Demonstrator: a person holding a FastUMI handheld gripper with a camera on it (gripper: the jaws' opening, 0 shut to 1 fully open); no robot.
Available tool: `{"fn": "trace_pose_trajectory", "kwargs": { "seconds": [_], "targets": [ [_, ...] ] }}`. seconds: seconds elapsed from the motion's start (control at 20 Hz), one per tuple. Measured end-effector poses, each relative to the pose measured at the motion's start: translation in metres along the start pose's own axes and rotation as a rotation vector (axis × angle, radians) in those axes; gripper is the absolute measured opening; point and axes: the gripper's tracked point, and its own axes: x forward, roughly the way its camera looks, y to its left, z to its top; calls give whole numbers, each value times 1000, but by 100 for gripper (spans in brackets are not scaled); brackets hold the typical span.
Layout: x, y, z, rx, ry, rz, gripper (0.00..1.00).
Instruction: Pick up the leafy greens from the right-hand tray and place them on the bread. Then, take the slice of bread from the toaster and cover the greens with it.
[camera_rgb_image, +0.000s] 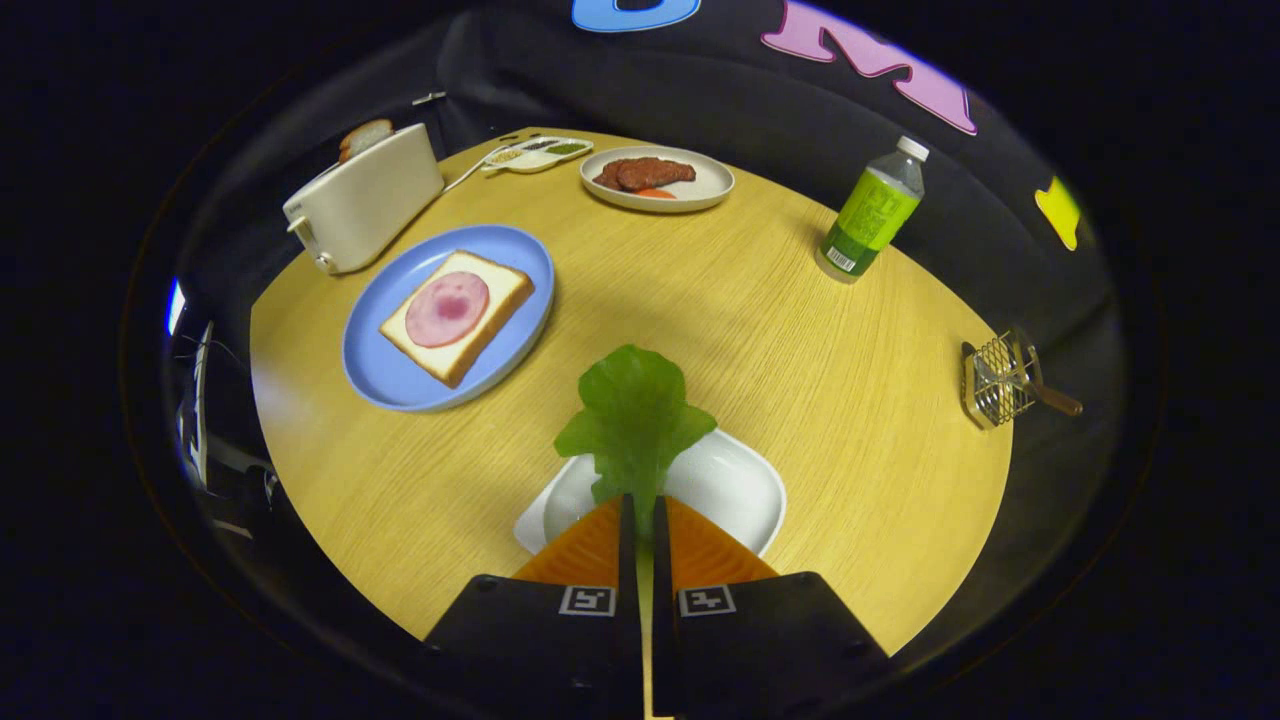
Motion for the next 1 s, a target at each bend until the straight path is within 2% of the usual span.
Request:
{"fn": "trace_pose_trajectory", "kwargs": {
  "seconds": [0.25,0.5,0.7,1.0],
  "targets": [
    [-31,35,68,-4,-112,39,8],
    [-33,88,122,-35,-150,96,8],
    [-16,130,143,-72,-130,143,8],
    [9,156,151,-113,-87,167,8]
  ]
}}
